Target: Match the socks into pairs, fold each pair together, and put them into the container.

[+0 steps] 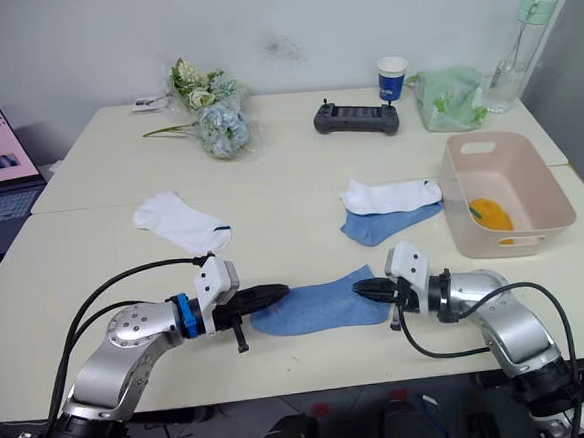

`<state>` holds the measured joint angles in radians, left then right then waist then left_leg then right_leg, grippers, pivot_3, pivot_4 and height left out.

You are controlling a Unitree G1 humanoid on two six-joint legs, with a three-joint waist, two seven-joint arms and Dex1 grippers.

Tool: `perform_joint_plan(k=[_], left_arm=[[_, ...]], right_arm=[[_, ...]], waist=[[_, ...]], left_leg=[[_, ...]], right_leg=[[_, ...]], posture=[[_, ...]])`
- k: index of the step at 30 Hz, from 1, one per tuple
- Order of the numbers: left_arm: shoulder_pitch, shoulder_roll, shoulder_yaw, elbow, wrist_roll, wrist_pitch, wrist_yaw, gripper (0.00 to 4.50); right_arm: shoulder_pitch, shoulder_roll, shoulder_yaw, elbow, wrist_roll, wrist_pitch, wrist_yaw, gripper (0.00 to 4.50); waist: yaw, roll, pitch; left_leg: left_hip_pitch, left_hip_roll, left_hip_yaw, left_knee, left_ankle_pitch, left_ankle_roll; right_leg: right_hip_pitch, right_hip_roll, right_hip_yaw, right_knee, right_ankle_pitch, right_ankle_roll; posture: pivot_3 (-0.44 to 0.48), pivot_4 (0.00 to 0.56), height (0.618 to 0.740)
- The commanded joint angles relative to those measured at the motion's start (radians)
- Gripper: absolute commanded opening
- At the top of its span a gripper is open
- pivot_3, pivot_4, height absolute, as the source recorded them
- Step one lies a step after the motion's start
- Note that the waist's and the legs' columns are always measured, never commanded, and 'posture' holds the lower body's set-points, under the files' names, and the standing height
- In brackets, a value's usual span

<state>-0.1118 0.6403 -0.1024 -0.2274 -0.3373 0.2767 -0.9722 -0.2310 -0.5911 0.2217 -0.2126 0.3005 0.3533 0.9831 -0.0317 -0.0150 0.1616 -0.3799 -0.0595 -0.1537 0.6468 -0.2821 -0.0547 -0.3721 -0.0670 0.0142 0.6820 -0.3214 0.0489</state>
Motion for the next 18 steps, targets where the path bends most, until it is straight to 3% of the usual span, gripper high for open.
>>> perform_joint_plan(k=[1,10,18], left_arm=[[0.039,0.018,-0.027,-0.035,0.022,0.002,-0.008,0.03],[0.101,0.021,-0.013,0.082,0.094,-0.059,0.030,0.03],[0.100,0.017,0.050,-0.002,0.004,-0.015,0.027,0.03]], right_arm=[[0.009,-0.010,0.042,0.017,-0.047,-0.036,0.019,0.00],[0.094,-0.063,-0.018,0.077,-0.063,-0.098,0.028,0.00],[0.105,-0.071,-0.108,0.009,0.057,-0.018,0.020,0.00]], waist=[[0.000,0.000,0.000],[0.003,0.000,0.000],[0.002,0.000,-0.001]], left_leg=[[0.000,0.000,0.000,0.000,0.000,0.000],[0.000,0.000,0.000,0.000,0.000,0.000],[0.004,0.000,0.000,0.000,-0.002,0.004]], right_leg=[[0.000,0.000,0.000,0.000,0.000,0.000],[0.001,0.000,0.000,0.000,0.000,0.000],[0.004,0.000,0.000,0.000,0.000,0.000]], posture=[[0.000,0.150,0.740],[0.000,0.150,0.740],[0.000,0.150,0.740]])
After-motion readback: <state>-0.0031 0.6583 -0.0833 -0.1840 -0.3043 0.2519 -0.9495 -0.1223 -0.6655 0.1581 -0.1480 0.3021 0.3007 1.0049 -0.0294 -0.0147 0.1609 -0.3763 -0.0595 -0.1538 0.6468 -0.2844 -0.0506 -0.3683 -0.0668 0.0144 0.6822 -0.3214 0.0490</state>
